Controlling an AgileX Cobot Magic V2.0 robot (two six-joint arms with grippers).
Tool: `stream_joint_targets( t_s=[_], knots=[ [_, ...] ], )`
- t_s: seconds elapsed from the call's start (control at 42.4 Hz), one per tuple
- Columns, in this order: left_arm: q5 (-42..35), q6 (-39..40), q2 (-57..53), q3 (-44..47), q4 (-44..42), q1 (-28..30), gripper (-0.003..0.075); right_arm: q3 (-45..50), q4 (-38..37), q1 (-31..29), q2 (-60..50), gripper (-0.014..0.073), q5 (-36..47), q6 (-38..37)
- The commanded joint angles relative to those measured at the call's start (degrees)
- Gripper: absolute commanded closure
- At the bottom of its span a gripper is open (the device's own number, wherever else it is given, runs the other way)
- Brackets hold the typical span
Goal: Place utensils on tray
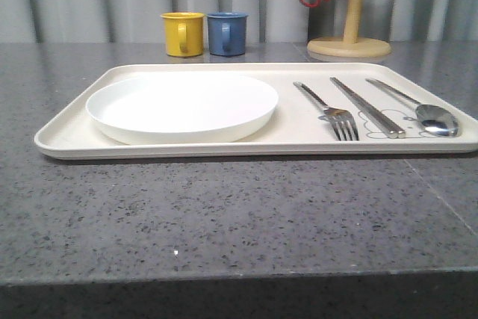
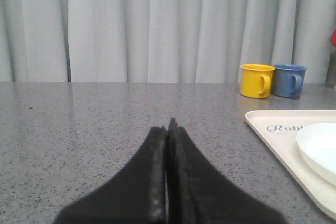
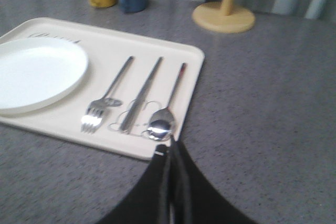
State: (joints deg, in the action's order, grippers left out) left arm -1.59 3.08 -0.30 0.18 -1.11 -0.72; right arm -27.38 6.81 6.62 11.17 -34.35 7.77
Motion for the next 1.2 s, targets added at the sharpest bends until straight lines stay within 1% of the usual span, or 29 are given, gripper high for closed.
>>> stream_joint_targets(
  t_s=[0.0,0.118,0.212,0.448,0.471,0.542,1.037,1.084,1.178],
  knots=[
    [-4.2,-0.1,-1.1,0.7,0.1,-0.3,0.0741,6.5,-0.1,-3.3,-2.8,0.0660,15.5,0.4],
    [-4.2,-0.1,-1.1,0.7,0.1,-0.3,0.0741,15.1,0.3,-5.4,-6.2,0.0660,24.2,0.4],
    [-4.2,-0.1,-1.1,0.7,0.1,-0.3,0.0741,20.6,0.3,-5.6,-8.4,0.0660,30.2,0.4],
    [-4.2,-0.1,-1.1,0.7,0.1,-0.3,0.0741,29.1,0.4,-5.9,-12.7,0.0660,38.3,0.4],
    [-4.2,-0.1,-1.1,0.7,0.1,-0.3,0.0741,28.9,0.4,-5.9,-12.6,0.0660,36.9,0.4],
    [-4.2,-0.1,-1.1,0.7,0.1,-0.3,0.0741,28.9,0.4,-5.9,-12.7,0.0660,36.4,0.4],
    [-4.2,-0.1,-1.1,0.7,0.1,-0.3,0.0741,28.9,-0.2,-5.9,-12.6,0.0660,37.3,0.0],
    [-4.2,-0.1,-1.1,0.7,0.1,-0.3,0.0741,28.9,-1.4,-5.9,-12.6,0.0660,37.9,-1.2],
    [-4.2,-0.1,-1.1,0.7,0.1,-0.3,0.0741,28.9,-5.8,-5.9,-12.6,0.0660,39.6,-8.4]
  ],
)
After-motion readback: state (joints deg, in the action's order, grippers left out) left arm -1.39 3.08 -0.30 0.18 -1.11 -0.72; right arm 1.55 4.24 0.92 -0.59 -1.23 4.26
